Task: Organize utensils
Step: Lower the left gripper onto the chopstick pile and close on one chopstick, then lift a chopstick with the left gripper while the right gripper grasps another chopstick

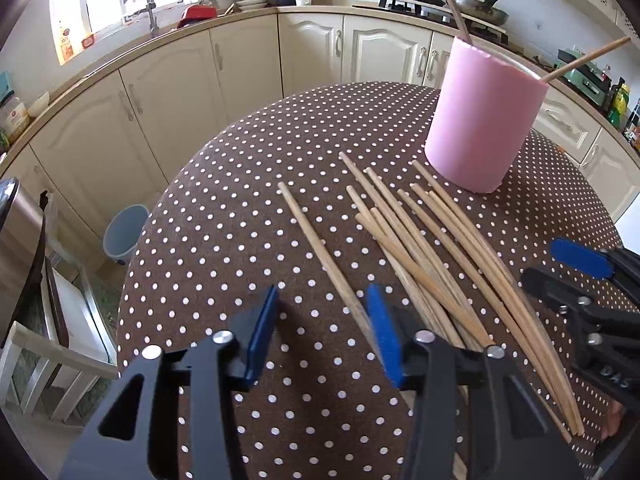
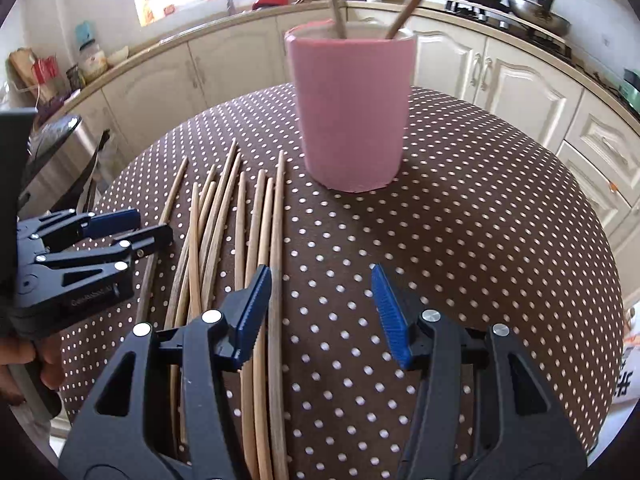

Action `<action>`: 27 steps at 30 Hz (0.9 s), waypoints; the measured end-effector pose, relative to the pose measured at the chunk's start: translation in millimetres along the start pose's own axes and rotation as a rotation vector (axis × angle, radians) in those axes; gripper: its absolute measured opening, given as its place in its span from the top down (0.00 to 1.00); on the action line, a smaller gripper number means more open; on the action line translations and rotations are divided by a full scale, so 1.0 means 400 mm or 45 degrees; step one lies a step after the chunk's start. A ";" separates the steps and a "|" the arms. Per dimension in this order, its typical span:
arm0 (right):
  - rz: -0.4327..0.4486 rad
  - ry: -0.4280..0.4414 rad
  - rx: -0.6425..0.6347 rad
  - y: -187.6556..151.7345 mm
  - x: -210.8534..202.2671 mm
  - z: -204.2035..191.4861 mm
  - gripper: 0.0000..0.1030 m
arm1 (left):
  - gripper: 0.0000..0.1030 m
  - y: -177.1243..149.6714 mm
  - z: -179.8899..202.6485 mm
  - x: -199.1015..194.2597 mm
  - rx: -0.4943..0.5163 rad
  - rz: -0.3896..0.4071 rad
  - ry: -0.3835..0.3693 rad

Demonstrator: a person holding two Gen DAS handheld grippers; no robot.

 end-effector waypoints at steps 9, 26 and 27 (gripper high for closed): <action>-0.069 -0.008 -0.056 0.025 0.048 -0.024 0.51 | 0.85 0.008 0.013 0.000 0.039 -0.005 -0.092; -0.185 -0.019 -0.140 0.080 0.118 -0.063 0.65 | 0.90 -0.002 0.031 -0.007 0.031 -0.061 -0.204; -0.197 -0.020 -0.151 0.084 0.124 -0.069 0.65 | 0.90 0.007 0.029 0.000 0.032 -0.068 -0.185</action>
Point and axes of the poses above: each gripper's, at about its wrist camera, not at the fingertips, and x roughly the way its jaws point, z to its right, y to its top, the point moved 5 cm from there along x, roughly the way its jaws point, and after that the axes turned 6 degrees about z, right-handed, at the moved point
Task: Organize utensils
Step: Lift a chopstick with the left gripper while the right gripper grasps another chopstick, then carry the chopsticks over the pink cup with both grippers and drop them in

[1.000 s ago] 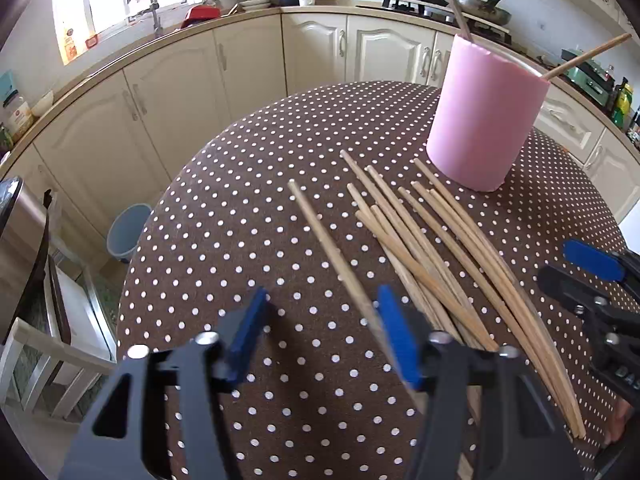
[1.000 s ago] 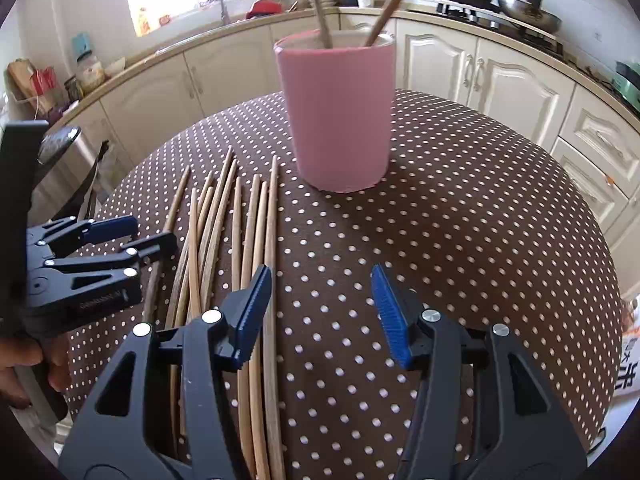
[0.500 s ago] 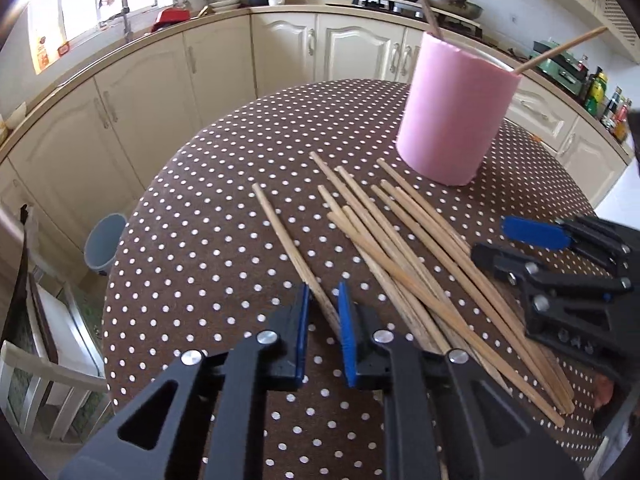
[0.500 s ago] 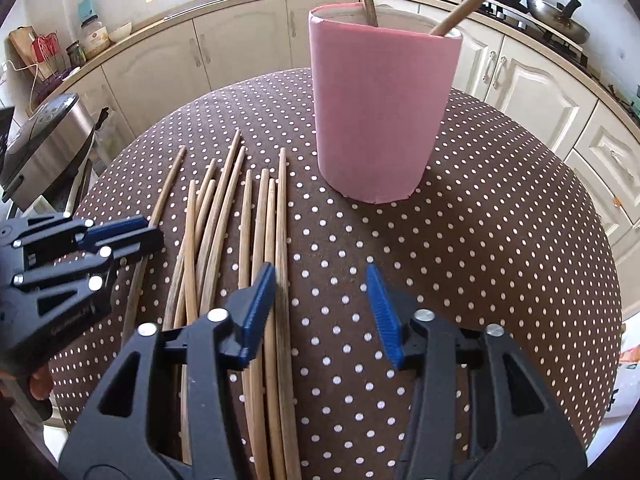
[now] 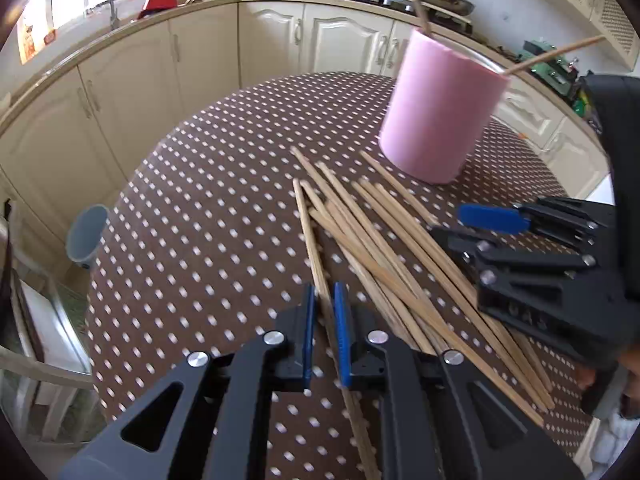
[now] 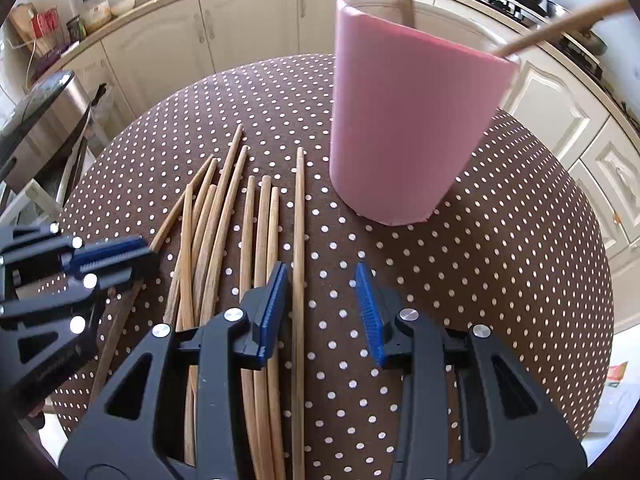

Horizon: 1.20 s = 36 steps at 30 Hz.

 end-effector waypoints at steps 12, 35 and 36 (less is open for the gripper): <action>-0.073 0.066 -0.037 0.036 0.031 -0.059 0.94 | 0.92 0.075 -0.007 0.043 -0.016 -0.043 -0.008; 0.162 0.179 0.067 0.012 -0.171 -0.009 0.94 | 0.94 0.130 0.031 -0.186 -0.001 0.214 -0.044; 0.189 0.187 0.070 0.016 -0.190 -0.006 0.94 | 0.94 0.133 0.034 -0.199 0.002 0.230 -0.046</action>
Point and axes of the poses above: each gripper's, at about its wrist camera, not at the fingertips, and x roughly the way its jaws point, z to its right, y to its top, the point moved 5 cm from there along x, roughly the way its jaws point, and after that the axes turned 6 degrees about z, right-handed, at the moved point
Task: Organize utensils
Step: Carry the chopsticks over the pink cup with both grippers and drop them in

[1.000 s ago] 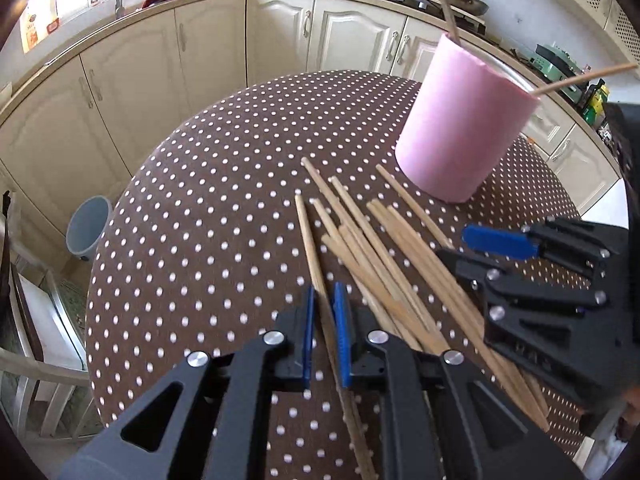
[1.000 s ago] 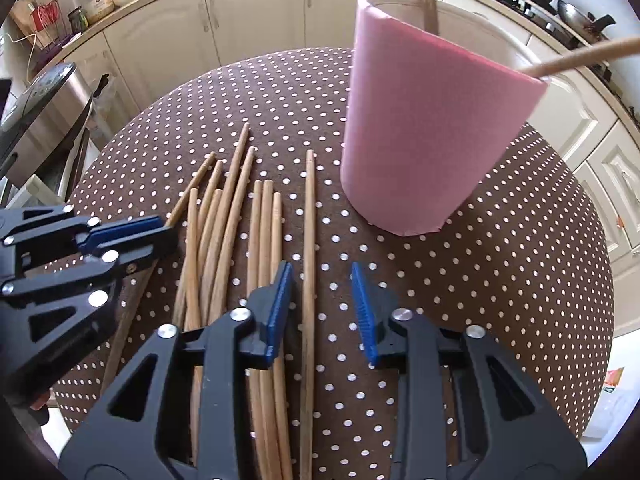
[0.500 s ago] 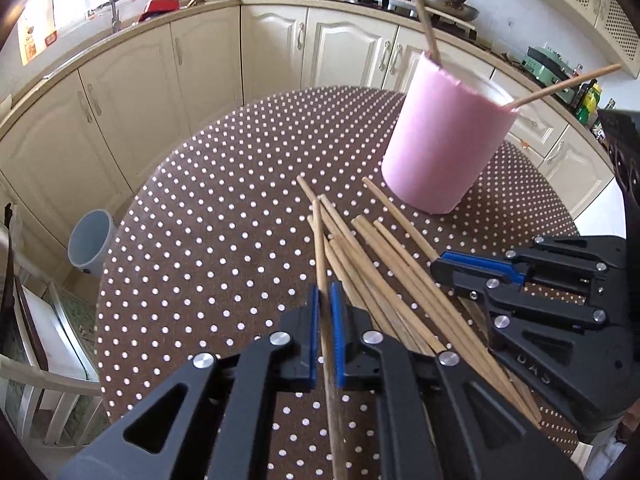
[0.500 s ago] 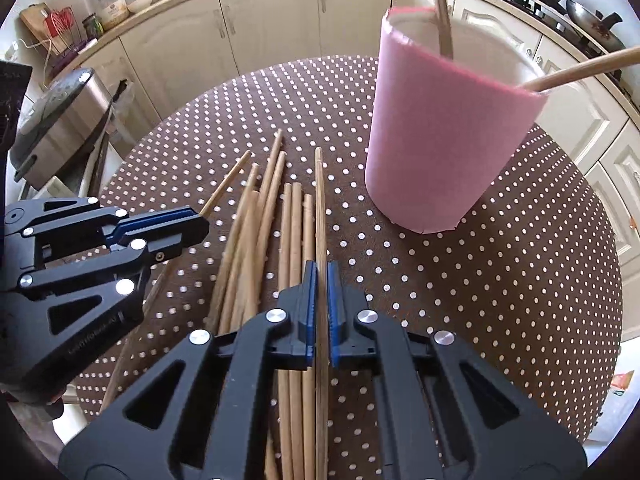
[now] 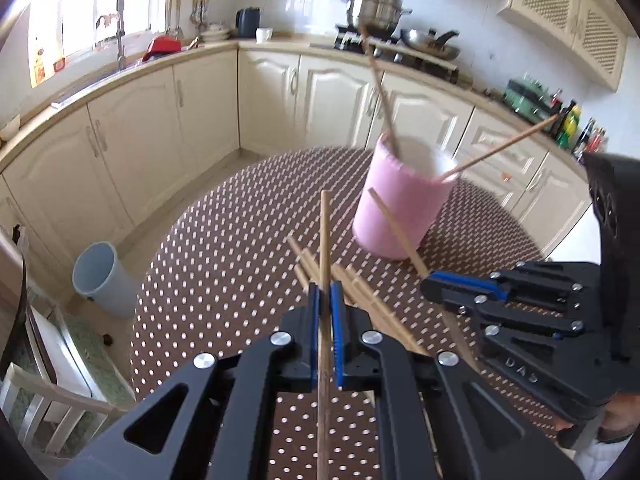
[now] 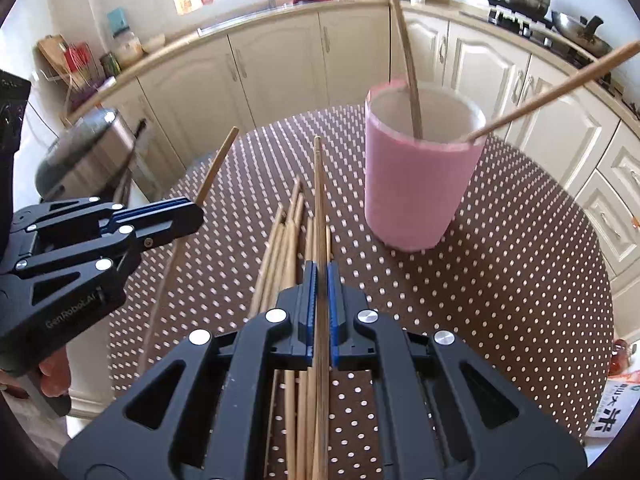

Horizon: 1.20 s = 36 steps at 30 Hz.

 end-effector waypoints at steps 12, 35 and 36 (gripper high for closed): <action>0.316 0.006 0.029 0.100 -0.182 -0.005 0.94 | 0.94 0.135 0.091 -0.155 0.035 0.276 -0.072; 0.647 -0.100 0.032 0.259 -0.358 0.069 0.94 | 0.94 0.398 0.172 -0.241 -0.126 0.666 -0.144; 0.649 -0.102 0.031 0.262 -0.357 0.069 0.94 | 0.94 0.403 0.174 -0.241 -0.137 0.681 -0.147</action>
Point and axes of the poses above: each gripper's, at about its wrist camera, not at the fingertips, and x roughly the way its jaws point, z to its right, y to its top, the point moved 5 cm from there along x, roughly the way its jaws point, and after that the axes turned 6 degrees about z, right-handed, at the moved point
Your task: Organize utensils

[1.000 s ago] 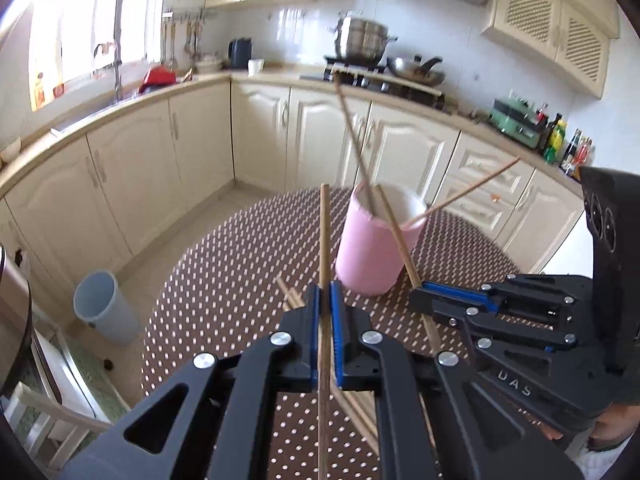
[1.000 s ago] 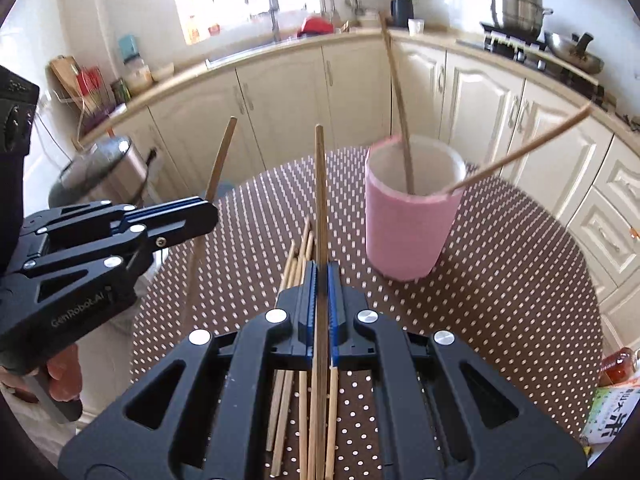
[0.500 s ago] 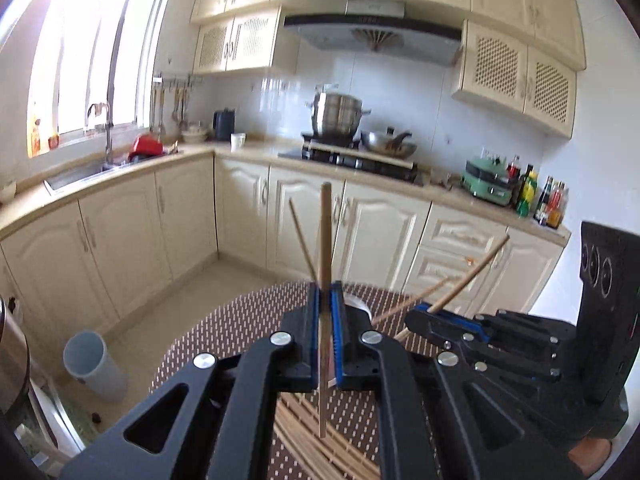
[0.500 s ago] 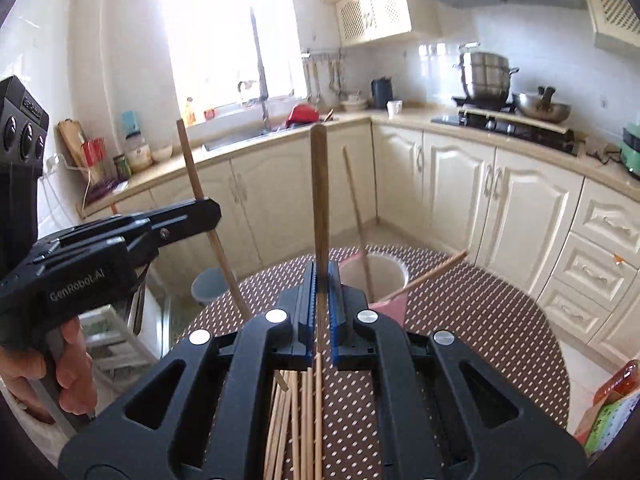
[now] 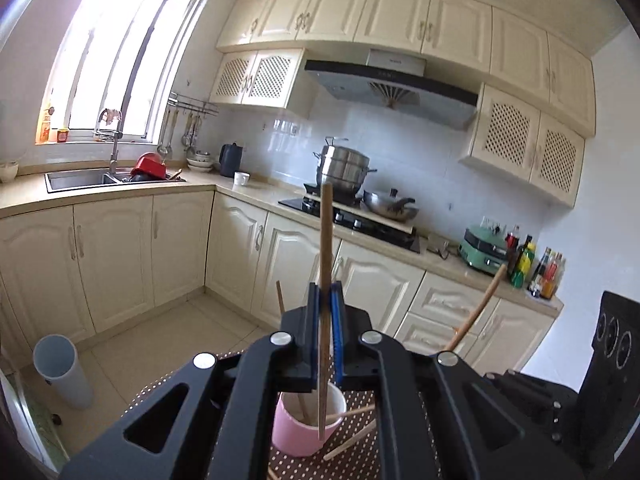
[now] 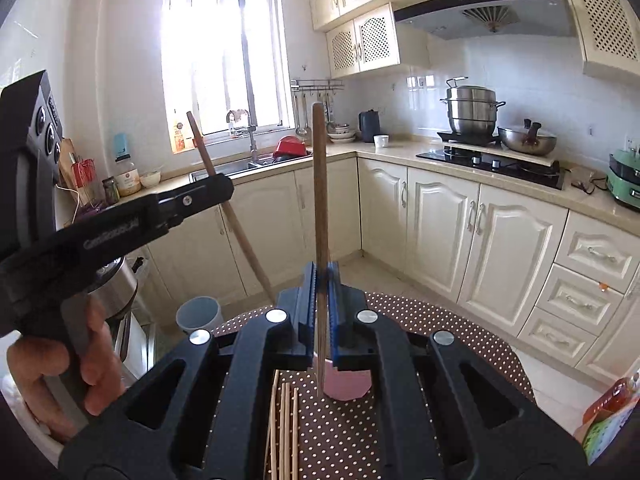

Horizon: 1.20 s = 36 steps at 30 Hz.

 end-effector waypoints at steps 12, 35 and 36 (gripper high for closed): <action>0.020 -0.021 -0.013 0.015 0.019 0.003 0.94 | 0.94 -0.058 0.016 0.078 0.034 -0.002 0.058; 0.152 -0.101 0.012 0.046 0.001 0.007 0.94 | 0.71 -0.151 -0.037 0.096 0.071 -0.113 0.081; 0.158 -0.105 0.011 0.047 0.001 0.007 0.94 | 0.70 -0.152 -0.038 0.094 0.071 -0.115 0.081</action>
Point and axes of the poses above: each gripper's, at about its wrist camera, not at the fingertips, and x roughly the way its jaws point, z to its right, y to its top, the point moved 5 cm from there along x, roughly the way its jaws point, and after that the axes turned 6 degrees about z, right-handed, at the moved point
